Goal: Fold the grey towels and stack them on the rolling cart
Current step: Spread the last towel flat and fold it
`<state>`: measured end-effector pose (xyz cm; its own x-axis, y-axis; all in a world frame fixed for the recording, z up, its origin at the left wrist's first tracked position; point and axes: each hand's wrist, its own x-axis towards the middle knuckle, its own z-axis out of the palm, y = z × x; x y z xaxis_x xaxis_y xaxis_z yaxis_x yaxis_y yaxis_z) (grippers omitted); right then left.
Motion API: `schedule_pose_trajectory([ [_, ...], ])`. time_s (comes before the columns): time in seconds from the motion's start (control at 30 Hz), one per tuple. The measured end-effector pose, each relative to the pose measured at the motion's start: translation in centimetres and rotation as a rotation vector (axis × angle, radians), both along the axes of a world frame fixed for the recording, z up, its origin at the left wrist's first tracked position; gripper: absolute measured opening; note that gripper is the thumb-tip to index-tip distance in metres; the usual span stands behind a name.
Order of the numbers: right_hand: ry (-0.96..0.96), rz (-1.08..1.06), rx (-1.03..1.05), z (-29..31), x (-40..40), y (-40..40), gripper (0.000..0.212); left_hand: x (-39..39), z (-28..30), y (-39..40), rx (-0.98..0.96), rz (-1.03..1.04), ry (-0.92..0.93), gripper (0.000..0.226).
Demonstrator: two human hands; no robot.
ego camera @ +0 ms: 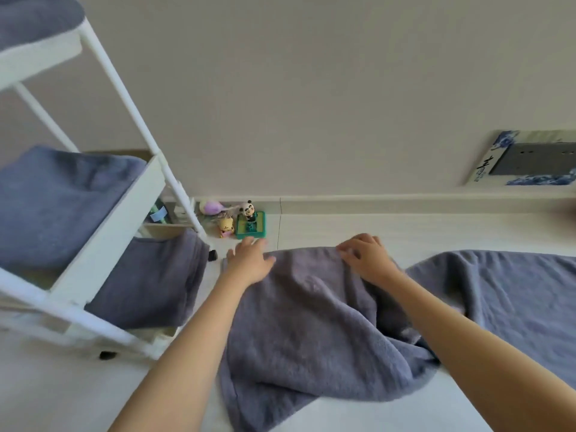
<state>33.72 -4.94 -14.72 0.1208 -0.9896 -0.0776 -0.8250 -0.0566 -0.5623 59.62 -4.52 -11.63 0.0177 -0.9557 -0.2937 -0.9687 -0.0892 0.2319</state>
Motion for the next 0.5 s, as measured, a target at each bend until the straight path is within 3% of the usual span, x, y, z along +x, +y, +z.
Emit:
schedule_pose_trajectory([
  [0.13,0.085,0.126,0.208,-2.6,0.4,4.4,0.027,-1.4,-5.1,5.9,0.23,0.04,0.026,0.064],
  [0.27,0.234,0.214,0.286,-5.1,0.4,7.5,0.026,-2.5,-9.0,10.5,0.442,0.055,0.019,0.083],
  [0.5,0.314,0.072,0.287,-6.9,-1.9,9.1,0.05,1.4,-10.9,10.3,0.341,0.029,-0.084,0.084],
])
